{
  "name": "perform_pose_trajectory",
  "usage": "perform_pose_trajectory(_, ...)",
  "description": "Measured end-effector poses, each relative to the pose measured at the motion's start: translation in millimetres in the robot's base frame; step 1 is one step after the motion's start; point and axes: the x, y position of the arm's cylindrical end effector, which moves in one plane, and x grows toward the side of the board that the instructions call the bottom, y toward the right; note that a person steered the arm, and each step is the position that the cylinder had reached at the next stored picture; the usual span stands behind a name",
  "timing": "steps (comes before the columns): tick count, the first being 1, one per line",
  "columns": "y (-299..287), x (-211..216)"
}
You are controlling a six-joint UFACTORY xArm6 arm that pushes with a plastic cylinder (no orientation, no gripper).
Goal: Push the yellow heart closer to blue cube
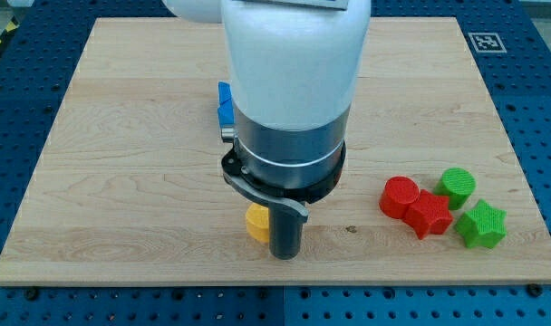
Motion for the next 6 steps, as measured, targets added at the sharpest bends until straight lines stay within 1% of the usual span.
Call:
perform_pose_trajectory(1,0.1,-13.2)
perform_pose_trajectory(2,-14.2,-31.5)
perform_pose_trajectory(4,-17.9,-23.8)
perform_pose_trajectory(5,-20.2,-5.7)
perform_pose_trajectory(6,-53.2,-1.2)
